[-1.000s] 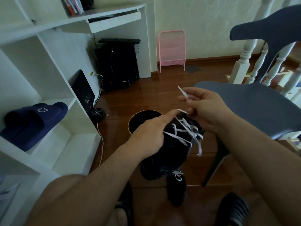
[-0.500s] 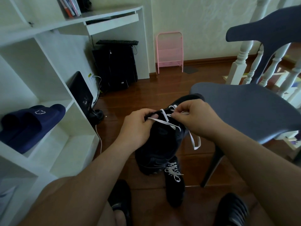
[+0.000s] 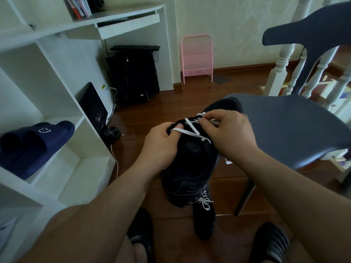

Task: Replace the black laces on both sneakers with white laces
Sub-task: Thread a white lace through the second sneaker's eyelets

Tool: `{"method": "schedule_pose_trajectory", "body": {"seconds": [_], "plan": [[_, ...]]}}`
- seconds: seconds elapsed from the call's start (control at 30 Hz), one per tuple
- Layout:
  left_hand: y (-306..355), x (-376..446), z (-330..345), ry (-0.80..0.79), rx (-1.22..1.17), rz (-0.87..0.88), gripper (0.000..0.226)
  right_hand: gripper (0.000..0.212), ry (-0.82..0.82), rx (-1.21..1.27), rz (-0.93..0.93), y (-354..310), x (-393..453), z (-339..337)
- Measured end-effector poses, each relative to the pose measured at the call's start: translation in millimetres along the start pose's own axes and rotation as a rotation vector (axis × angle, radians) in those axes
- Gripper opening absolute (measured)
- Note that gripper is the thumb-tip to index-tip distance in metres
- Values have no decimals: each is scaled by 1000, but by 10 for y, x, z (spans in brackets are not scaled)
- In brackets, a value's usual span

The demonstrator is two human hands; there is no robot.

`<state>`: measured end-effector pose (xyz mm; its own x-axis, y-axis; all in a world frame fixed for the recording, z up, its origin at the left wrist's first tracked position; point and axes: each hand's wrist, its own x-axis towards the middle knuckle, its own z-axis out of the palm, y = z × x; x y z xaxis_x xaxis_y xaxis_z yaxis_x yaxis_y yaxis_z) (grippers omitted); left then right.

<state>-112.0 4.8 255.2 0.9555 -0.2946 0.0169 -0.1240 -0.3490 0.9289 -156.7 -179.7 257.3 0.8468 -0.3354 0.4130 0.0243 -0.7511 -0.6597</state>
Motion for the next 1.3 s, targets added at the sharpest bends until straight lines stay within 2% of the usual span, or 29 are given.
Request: {"method": "schedule_pose_trajectory", "body": {"seconds": [0.13,0.3,0.5,0.77,0.93,1.03,1.1,1.2,1.3], "plan": [[5,-19,-6,16,49,37,27,14,-70,23,-49,-31,-7,-17],[19,-27,-9,8,102,107,28,16,37,6,-60,-39,-23,21],[-12,-43,-20,9,199,191,23,22,-12,-136,-172,-97,-44,35],[0,-117,60,-53,315,261,9,13,-40,-85,-88,-15,41,-4],[3,-165,131,1,191,179,18,25,-16,-197,-73,78,67,-24],[-6,-159,124,43,177,197,29,18,-91,-206,-204,95,51,-5],[-17,-165,112,23,165,227,42,16,-90,-181,-253,93,45,-7],[-18,-201,114,-59,135,258,60,15,-29,-113,-229,83,36,-29],[-34,-191,157,-130,165,256,66,14,3,-127,-238,93,22,-6]]}}
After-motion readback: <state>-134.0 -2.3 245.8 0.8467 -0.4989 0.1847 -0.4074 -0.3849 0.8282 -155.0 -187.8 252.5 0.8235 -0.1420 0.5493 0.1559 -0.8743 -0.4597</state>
